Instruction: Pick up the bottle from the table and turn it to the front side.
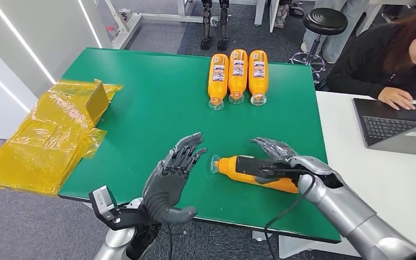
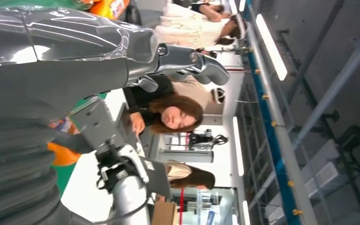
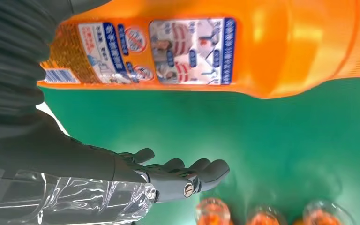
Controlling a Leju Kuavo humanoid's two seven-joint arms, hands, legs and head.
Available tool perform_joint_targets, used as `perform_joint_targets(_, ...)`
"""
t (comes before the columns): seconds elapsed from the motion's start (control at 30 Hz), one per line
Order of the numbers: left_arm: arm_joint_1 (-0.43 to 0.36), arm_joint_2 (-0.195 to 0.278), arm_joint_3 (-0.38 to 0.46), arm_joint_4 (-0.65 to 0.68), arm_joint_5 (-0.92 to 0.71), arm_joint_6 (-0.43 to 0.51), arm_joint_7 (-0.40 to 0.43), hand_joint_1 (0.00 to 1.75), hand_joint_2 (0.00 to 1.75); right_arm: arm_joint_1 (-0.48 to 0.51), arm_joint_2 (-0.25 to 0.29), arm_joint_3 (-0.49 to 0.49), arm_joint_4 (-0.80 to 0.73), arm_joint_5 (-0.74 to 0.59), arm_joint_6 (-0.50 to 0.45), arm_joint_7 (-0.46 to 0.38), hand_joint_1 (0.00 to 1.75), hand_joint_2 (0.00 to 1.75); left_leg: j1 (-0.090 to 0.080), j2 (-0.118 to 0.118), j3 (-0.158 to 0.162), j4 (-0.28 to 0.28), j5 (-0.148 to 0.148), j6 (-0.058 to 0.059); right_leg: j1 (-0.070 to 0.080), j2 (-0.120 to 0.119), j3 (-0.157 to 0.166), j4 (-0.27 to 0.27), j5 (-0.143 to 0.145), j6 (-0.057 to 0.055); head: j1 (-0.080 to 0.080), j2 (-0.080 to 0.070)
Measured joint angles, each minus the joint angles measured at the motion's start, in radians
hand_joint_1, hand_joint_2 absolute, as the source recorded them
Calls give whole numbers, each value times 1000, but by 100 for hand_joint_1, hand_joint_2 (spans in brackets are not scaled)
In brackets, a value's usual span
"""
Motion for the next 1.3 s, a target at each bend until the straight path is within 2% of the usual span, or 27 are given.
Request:
perform_joint_targets(0.13,0,-2,0,0,-1,-5,2,0,175,-60,-2,32,66,-62,63,-1,0,175,0,0,0,0,0,0,0,0,0,0,0,0,0,0)
perform_joint_targets(0.37,0,-2,1,0,-1,-8,4,0,175,-117,-16,98,127,-109,88,0,0,175,0,-1,0,0,0,0,0,-1,0,0,0,0,0,0)
perform_joint_targets(0.8,-6,-1,2,7,8,-25,6,0,175,-109,-83,177,140,-204,110,17,0,175,0,-2,0,1,0,0,0,-1,0,0,0,0,0,0)
perform_joint_targets(1.1,-21,9,2,32,23,-15,-2,0,175,-83,-93,257,170,-231,62,-37,2,175,1,0,3,0,0,0,0,0,3,0,0,0,0,0)
perform_joint_targets(1.13,-21,10,2,32,23,-14,-2,0,175,-85,-93,265,175,-231,60,-41,20,175,1,0,4,0,0,0,0,0,4,0,0,0,0,0)
perform_joint_targets(1.2,-21,12,2,32,23,-12,-2,0,175,-86,-93,276,182,-231,53,-44,90,175,1,0,5,0,0,0,0,0,5,0,0,0,0,0)
perform_joint_targets(1.23,-21,13,2,32,23,-10,-2,0,175,-87,-93,280,185,-231,47,-45,132,175,1,0,5,0,0,0,0,0,5,-1,0,0,0,0)
perform_joint_targets(1.27,-21,14,2,32,23,-10,-2,0,175,-86,-93,284,187,-231,41,-46,157,175,1,0,6,0,0,0,0,0,6,-1,0,0,0,0)
perform_joint_targets(1.3,-21,15,2,32,23,-9,-2,0,175,-85,-93,287,188,-231,34,-47,166,175,1,0,8,0,0,0,0,0,7,-1,0,0,0,0)
